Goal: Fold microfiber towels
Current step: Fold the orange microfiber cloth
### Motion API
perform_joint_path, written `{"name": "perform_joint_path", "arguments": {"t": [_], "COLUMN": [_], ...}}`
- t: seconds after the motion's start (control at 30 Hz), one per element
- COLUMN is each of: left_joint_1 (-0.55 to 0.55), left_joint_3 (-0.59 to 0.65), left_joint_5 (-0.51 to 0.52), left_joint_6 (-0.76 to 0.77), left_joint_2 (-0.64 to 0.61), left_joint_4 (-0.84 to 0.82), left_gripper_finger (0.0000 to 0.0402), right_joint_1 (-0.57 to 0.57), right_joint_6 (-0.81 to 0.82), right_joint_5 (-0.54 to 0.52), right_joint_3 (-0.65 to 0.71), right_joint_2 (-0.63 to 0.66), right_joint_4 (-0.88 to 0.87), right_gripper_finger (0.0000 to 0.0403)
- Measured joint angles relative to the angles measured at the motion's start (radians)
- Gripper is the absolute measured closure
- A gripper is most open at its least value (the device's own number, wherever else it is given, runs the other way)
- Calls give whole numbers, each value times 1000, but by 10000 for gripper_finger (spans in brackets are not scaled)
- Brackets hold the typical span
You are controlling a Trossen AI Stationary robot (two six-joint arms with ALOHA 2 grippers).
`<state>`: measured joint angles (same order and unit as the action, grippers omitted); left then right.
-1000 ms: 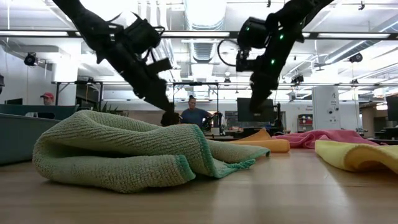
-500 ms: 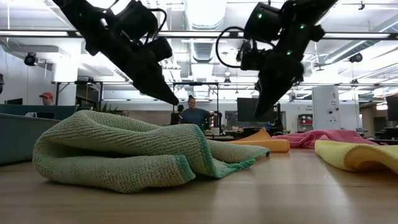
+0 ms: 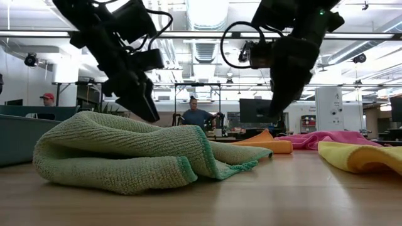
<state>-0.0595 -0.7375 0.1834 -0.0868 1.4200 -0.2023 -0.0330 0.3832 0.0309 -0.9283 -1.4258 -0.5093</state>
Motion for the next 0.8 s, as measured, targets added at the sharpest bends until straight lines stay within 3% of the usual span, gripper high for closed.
{"name": "perform_joint_path", "arguments": {"t": [0.13, 0.27, 0.43, 0.8], "left_joint_1": [1, 2, 2, 1], "left_joint_3": [9, 11, 11, 11], "left_joint_5": [6, 6, 6, 12], "left_joint_6": [0, 1, 1, -6], "left_joint_2": [0, 13, 42, 51], "left_joint_4": [3, 9, 13, 14], "left_gripper_finger": [172, 172, 172, 172], "right_joint_1": [0, 0, 0, 0], "right_joint_6": [98, 69, 23, -141], "right_joint_5": [-7, -45, -122, -140], "right_joint_3": [0, 0, 0, 2], "right_joint_2": [0, 0, 0, -48], "right_joint_4": [-69, -68, -59, -55], "right_gripper_finger": [389, 374, 333, 229]}}
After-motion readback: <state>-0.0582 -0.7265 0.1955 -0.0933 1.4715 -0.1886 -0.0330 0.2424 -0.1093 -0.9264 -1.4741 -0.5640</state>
